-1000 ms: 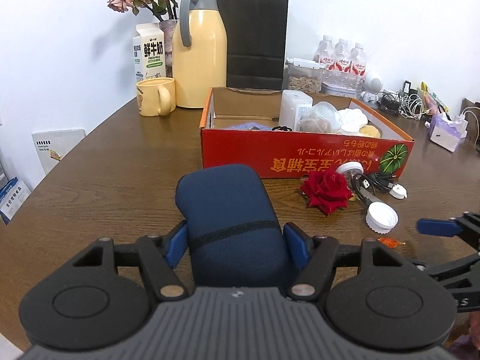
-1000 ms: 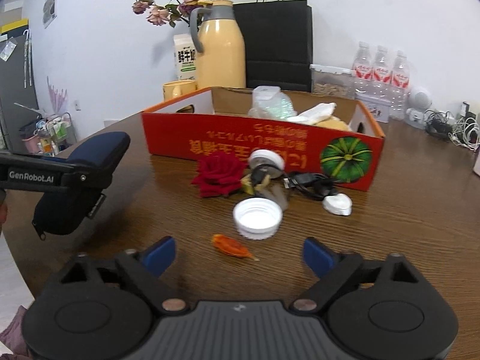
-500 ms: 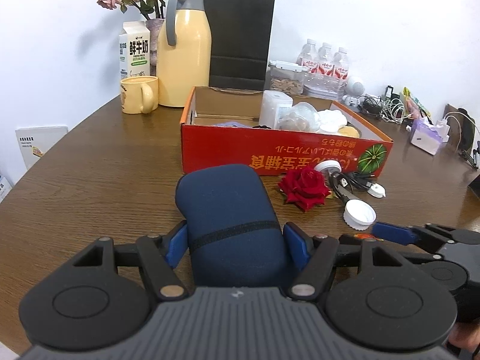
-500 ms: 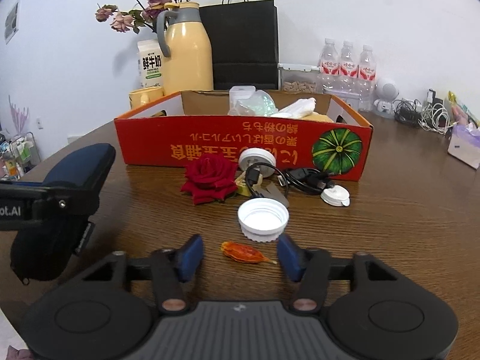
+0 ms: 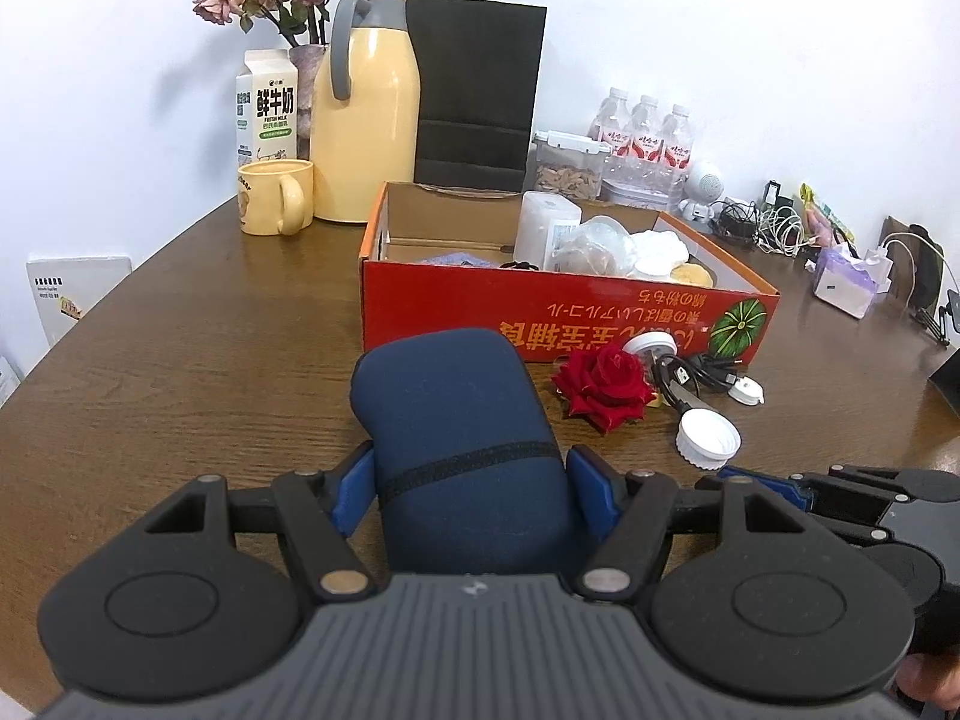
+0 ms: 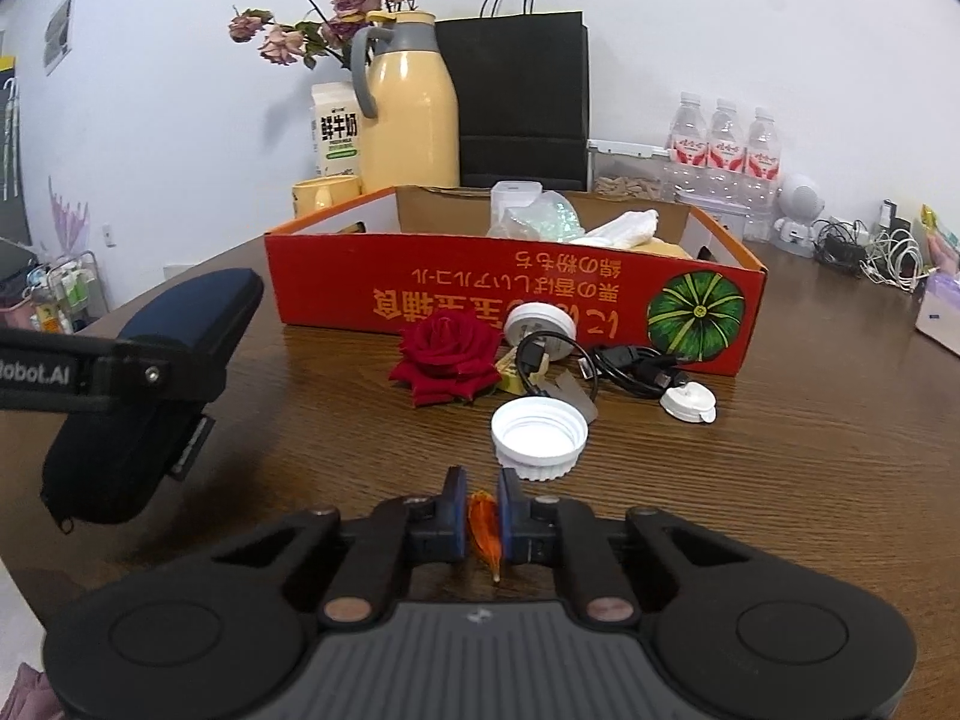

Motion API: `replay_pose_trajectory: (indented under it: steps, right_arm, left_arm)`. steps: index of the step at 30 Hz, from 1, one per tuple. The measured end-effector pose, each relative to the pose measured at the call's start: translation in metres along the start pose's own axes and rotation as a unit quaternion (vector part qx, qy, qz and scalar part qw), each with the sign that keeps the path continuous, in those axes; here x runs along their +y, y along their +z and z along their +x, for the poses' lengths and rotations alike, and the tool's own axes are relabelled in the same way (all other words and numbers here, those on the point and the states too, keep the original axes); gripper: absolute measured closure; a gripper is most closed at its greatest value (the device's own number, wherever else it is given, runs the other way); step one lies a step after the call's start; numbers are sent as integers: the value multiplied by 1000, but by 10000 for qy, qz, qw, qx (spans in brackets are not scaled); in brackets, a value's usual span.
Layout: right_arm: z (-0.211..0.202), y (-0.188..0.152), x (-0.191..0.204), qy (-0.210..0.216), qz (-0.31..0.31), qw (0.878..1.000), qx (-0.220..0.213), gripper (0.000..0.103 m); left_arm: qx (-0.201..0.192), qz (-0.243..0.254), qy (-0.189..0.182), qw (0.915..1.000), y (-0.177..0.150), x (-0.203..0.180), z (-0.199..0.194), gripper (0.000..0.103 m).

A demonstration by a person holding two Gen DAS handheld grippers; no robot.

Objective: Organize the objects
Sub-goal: 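Grasp the small orange item on the table with the right tool, then carry the pouch and orange item into the box and open both tools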

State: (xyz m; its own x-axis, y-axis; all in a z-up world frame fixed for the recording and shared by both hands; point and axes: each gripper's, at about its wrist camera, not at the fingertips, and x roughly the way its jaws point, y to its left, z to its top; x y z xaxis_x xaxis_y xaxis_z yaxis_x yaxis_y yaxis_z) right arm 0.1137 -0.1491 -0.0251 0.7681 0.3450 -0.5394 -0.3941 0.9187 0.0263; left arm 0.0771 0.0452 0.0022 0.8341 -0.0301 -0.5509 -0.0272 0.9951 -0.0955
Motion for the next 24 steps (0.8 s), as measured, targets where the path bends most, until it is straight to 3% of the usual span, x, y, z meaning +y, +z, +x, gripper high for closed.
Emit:
replay_pose_trajectory:
  steps: [12,18,24]
  right_arm:
    - [-18,21,-15,266,18,9986,-448,94]
    - [-15,63,-27,246,-36,9952,-950,94]
    - [14,112,-41,193,-31,9916,-1276,94]
  left_arm:
    - [-160,127,-62,9998,20,-8,3,34]
    - [-421,195,-98,9989,56,-17,18,34]
    - [-621,197,-116,9978,102,-26,49,34]
